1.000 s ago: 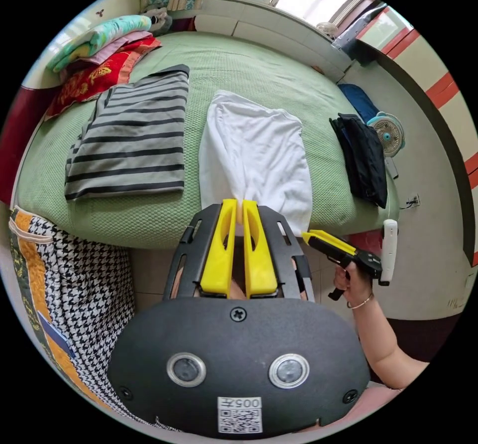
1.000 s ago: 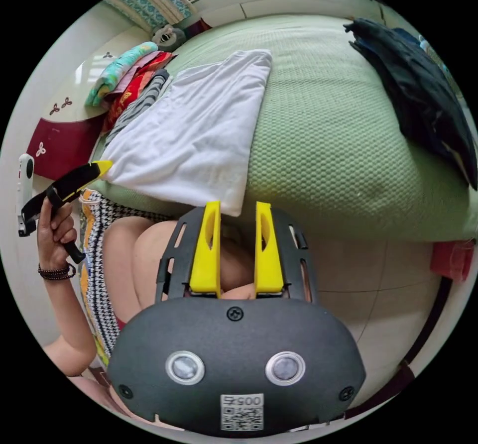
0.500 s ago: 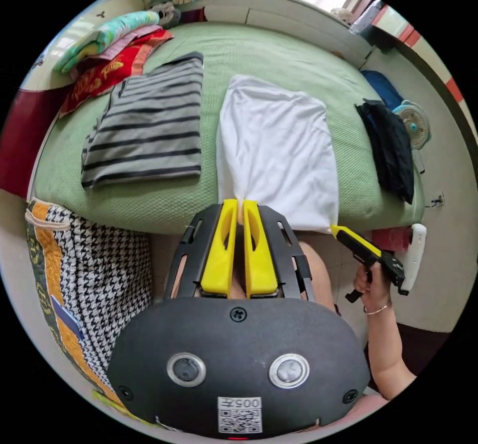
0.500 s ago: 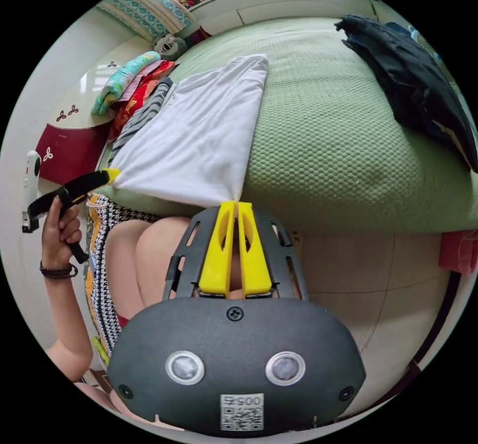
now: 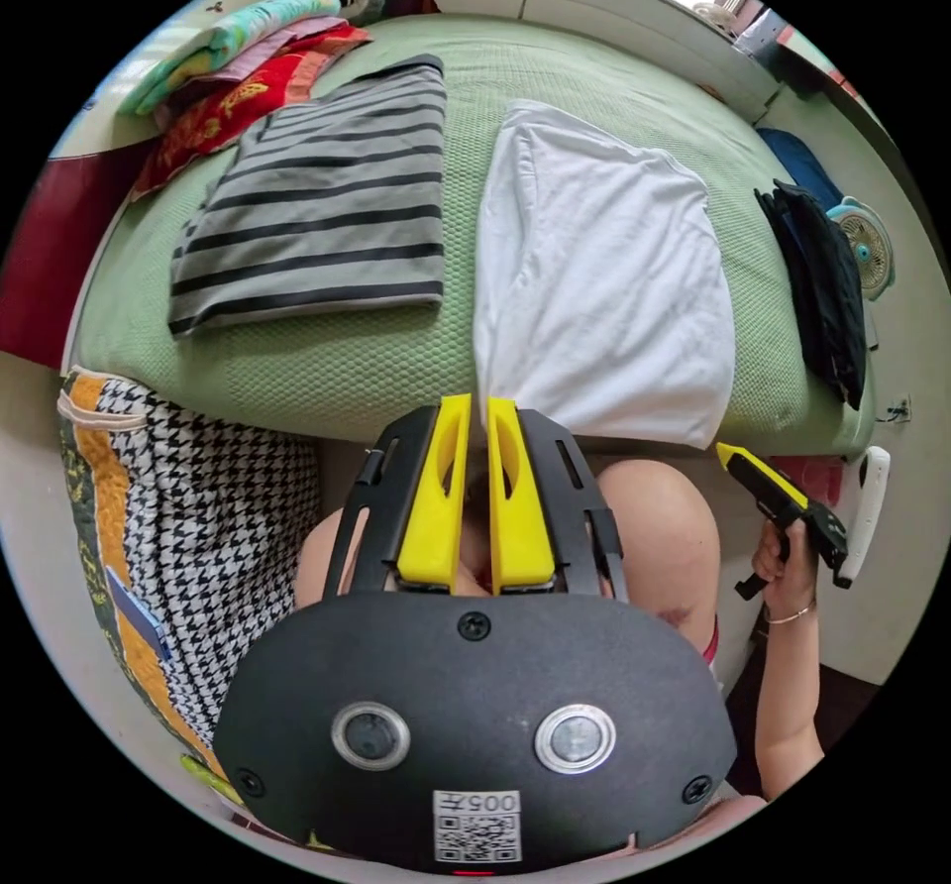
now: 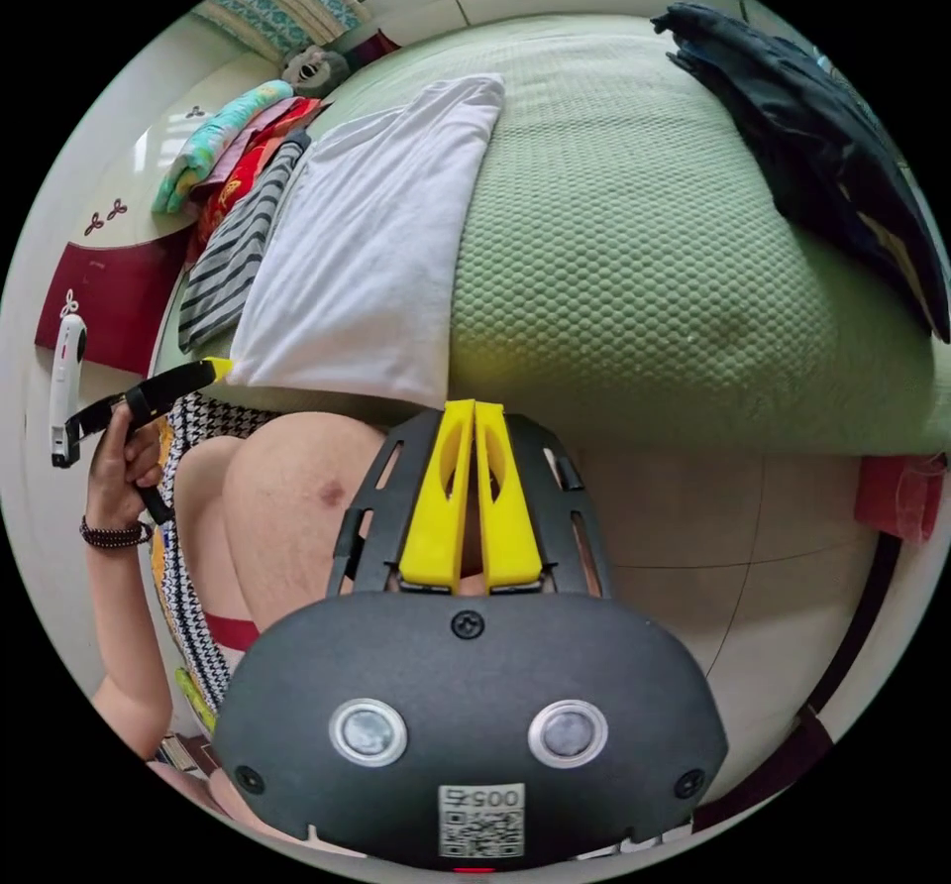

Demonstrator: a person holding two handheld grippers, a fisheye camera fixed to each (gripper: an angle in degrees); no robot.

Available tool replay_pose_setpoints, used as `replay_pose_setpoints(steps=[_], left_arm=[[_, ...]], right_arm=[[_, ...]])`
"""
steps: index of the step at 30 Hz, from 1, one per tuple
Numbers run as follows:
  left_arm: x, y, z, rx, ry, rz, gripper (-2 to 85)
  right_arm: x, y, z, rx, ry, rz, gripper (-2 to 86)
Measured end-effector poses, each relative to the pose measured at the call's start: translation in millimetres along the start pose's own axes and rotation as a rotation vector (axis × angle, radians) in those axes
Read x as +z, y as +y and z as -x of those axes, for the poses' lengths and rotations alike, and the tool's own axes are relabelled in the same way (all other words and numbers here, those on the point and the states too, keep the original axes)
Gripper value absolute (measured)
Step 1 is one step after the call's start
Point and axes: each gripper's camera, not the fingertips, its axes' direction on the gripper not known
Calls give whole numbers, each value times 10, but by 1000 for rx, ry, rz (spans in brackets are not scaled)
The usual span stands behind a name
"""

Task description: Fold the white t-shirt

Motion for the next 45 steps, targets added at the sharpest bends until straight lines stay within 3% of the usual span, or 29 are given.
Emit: replay_pose_setpoints(steps=[7,17,22,28,40,45], left_arm=[[-64,88,-269,67,78,-77,28],[585,-30,-705,95,-47,14,-1],[705,26,-890,110,-118,-7,-3],[786,112,-1091,122,-195,-34,-6],[866,288,-1244,192,-289,-72,-5],[766,467,-1055,158,-200,-145,2]], right_arm=[[-195,-2,579,-151,110,-117,-9],[237,-174,1081,-191,235,-14,-9],[354,-235,1105,-187,205,15,-9],[473,-154,1429,-311,369,-14,-9],[546,-181,1527,-357,393,-32,-13],[506,-257,1376,-319,299,-26,-15]])
